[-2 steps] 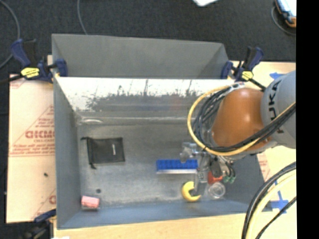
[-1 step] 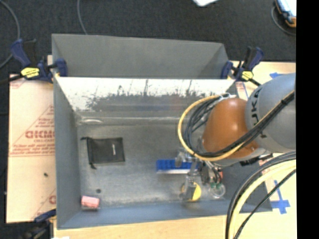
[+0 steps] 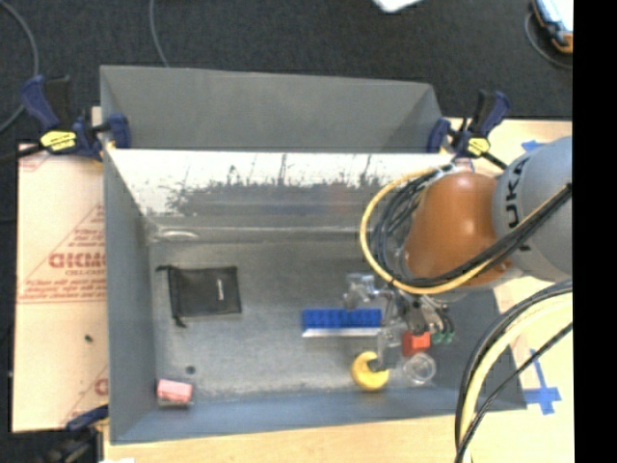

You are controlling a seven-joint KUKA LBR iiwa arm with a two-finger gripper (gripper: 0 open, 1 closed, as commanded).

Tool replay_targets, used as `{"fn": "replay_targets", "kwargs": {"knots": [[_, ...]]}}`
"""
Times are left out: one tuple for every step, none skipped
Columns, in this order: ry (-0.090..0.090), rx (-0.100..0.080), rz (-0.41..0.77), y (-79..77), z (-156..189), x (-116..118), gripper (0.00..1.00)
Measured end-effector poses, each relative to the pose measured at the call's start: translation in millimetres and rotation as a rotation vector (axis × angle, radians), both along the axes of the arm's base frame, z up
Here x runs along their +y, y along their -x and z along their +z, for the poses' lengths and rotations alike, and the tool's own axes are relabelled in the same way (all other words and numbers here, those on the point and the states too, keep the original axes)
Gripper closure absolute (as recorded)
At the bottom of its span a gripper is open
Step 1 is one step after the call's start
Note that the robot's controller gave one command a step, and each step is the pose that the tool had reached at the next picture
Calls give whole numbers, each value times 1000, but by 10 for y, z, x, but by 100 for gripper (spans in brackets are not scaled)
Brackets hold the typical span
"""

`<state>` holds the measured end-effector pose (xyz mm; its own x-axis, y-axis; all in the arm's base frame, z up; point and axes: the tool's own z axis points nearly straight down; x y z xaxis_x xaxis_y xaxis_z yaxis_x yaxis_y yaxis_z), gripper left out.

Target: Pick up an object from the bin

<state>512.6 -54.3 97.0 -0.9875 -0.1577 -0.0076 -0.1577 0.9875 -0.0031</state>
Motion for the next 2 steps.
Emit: {"fn": "replay_targets", "kwargs": {"knots": [[-2, -2, -166, 117, -113, 45, 0], [1, -2, 78, 133, -161, 51, 0]]}}
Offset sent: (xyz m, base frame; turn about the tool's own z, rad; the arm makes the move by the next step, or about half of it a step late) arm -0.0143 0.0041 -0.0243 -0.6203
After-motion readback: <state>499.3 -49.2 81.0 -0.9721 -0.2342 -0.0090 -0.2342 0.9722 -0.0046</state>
